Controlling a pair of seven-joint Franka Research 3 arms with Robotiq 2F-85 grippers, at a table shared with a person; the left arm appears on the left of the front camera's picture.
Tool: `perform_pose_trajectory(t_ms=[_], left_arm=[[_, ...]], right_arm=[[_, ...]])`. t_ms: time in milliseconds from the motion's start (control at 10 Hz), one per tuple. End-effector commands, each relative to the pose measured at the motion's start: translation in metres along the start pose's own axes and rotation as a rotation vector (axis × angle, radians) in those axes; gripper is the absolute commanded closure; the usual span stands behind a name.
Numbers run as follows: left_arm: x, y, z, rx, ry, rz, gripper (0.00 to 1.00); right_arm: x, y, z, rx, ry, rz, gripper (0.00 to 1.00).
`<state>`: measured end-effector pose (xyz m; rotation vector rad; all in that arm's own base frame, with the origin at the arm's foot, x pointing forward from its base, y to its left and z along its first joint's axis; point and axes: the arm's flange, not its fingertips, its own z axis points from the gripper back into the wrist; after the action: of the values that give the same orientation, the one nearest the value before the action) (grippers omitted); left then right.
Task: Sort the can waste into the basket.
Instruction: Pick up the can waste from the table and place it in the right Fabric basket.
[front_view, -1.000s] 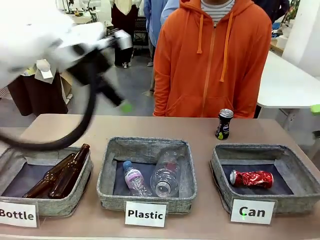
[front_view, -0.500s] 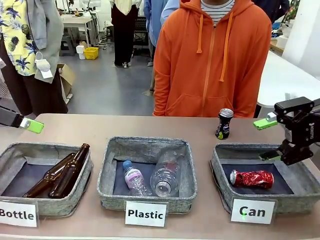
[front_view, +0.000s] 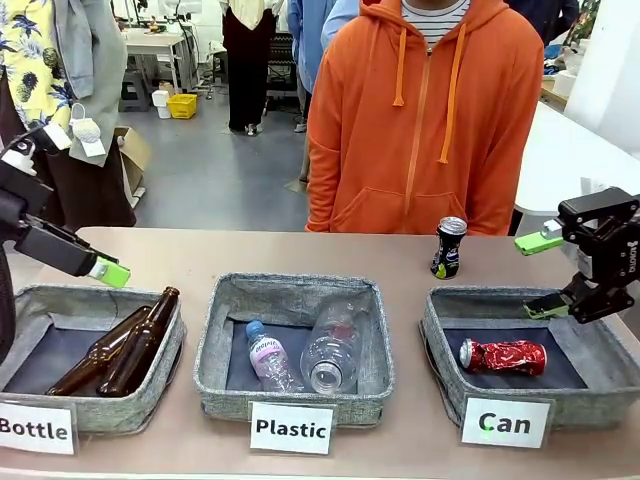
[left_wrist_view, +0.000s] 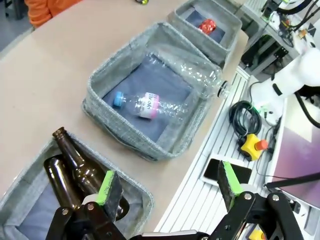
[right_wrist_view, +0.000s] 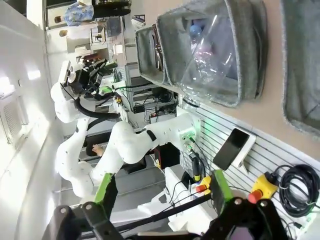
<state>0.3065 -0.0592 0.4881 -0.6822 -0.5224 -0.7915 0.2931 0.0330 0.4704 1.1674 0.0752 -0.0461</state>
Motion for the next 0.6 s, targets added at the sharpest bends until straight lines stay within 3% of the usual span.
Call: perform_pose_trajectory(t_ms=[0, 500], left_arm=[[-0.0037, 0.004, 0.0002, -0.005, -0.029, -0.011, 0.0], [-0.0037, 0.004, 0.0002, -0.005, -0.029, -0.011, 0.0]], right_arm=[[-0.0009, 0.0007, -0.0027, -0.014, 0.0, -0.019, 0.0], [-0.0009, 0.0007, -0.0027, -0.014, 0.0, -0.019, 0.0]])
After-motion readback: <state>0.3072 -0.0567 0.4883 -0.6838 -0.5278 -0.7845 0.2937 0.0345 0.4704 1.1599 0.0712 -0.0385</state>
